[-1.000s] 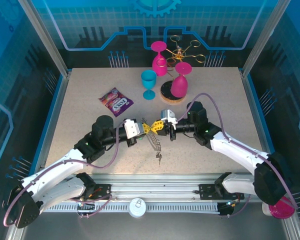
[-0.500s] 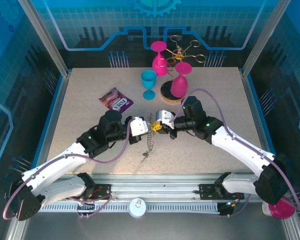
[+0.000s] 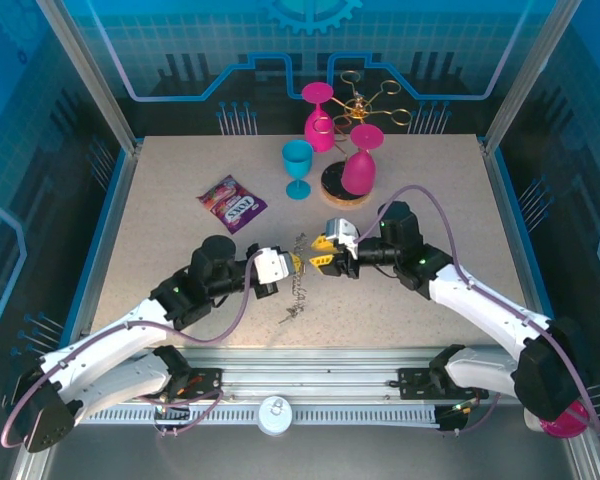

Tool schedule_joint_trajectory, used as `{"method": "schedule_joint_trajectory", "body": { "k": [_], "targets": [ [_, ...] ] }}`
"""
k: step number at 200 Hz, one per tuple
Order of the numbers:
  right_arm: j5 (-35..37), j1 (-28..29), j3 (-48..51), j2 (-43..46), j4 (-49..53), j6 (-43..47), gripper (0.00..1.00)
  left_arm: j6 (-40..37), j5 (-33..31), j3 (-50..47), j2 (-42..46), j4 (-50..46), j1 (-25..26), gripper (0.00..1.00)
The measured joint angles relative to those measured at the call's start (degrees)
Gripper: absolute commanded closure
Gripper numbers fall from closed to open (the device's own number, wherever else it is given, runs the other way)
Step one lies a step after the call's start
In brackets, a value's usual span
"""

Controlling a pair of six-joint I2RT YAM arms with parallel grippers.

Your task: Put the keys on the keyring

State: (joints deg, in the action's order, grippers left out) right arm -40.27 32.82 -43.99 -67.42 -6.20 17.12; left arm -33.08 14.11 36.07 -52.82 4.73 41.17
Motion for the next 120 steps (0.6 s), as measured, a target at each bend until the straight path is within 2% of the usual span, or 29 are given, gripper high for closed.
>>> {"method": "schedule_joint_trajectory", "body": {
  "k": [42, 75, 101, 120],
  "targets": [
    [-5.03, -0.35, 1.4, -1.81, -8.07, -5.2, 0.69, 1.68, 0.68, -0.04, 0.0, 3.67, 0.0, 1.0],
    [-6.97, -0.74, 2.03, -2.82, -11.87, -7.37, 0.76, 1.92, 0.76, -0.04, 0.0, 4.68, 0.0, 1.0],
    [-7.93, -0.74, 2.03, -3.5, -13.05, -8.15, 0.85, 2.8, 0.94, -0.04, 0.0, 5.09, 0.0, 1.0],
    [-8.61, -0.74, 2.03, -3.8, -13.46, -8.2, 0.98, 3.26, 0.9, -0.28, 0.0, 5.79, -0.02, 1.0]
  ]
}}
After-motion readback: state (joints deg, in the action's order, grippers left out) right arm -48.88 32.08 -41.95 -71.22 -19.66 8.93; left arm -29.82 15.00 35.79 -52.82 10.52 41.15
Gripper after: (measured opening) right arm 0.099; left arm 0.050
